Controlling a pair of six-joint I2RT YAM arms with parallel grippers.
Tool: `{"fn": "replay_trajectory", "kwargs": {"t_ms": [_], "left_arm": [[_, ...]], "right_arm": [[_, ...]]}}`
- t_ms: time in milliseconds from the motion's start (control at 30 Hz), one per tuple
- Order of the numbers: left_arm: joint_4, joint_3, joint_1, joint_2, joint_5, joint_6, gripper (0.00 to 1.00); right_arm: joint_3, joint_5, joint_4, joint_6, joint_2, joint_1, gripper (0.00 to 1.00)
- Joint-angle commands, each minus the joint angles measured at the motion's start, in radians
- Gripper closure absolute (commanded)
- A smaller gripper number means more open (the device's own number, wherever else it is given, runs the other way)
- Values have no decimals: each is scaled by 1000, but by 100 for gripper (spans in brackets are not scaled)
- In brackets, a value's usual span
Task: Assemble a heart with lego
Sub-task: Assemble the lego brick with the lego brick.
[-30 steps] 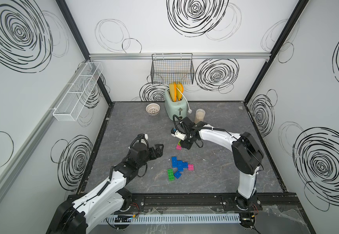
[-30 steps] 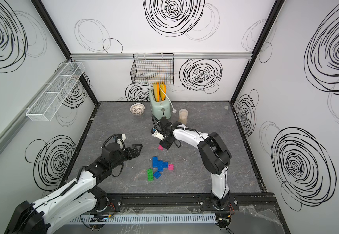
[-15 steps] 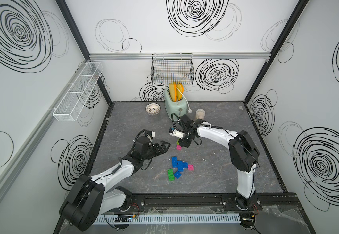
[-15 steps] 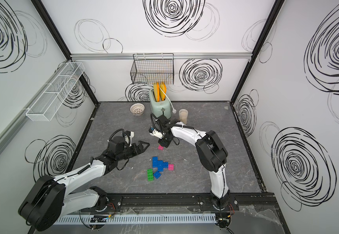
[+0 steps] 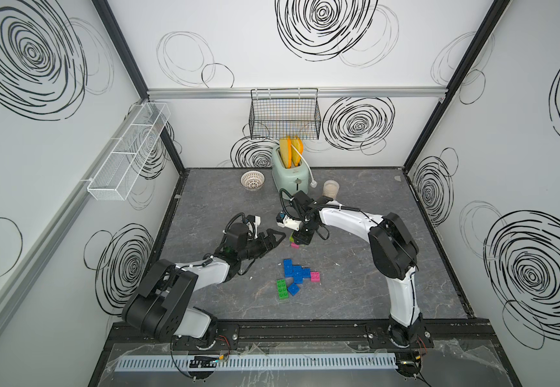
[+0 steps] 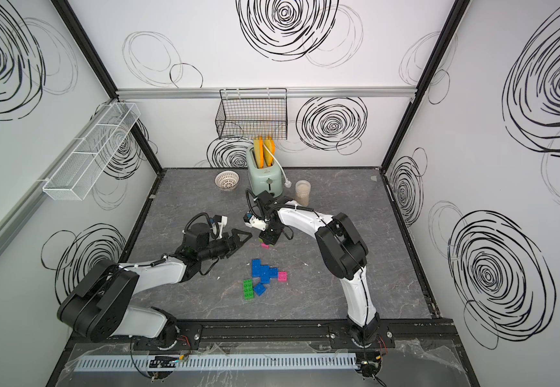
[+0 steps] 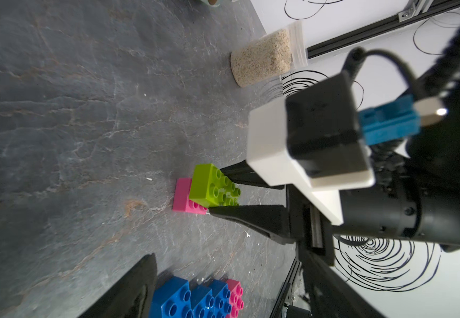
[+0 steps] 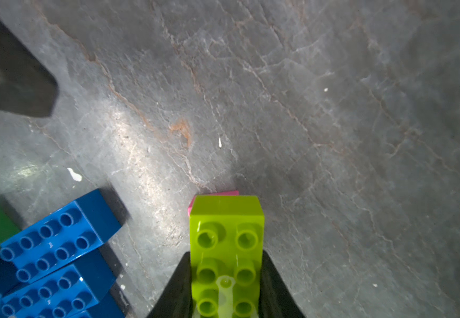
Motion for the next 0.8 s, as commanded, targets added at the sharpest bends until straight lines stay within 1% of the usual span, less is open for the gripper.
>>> {"fn": "replay_trajectory", "kwargs": {"t_ms": [0, 67, 233, 367, 467, 767], "left_arm": [[104, 6, 7, 26, 33, -32, 13], [107, 9, 8, 41, 33, -32, 14], [136, 13, 5, 79, 37, -43, 20], [170, 17, -3, 115, 36, -61, 22], [193, 22, -10, 140, 39, -72, 23], [188, 49, -23, 182, 42, -61, 22]], "right_arm": [[35, -27, -49, -32, 11, 11, 67], [33, -29, -47, -34, 13, 11, 67], [34, -31, -47, -39, 25, 9, 67], [36, -28, -46, -46, 34, 8, 68], [39, -27, -48, -50, 41, 4, 68], [44, -10, -47, -62, 63, 1, 68]]}}
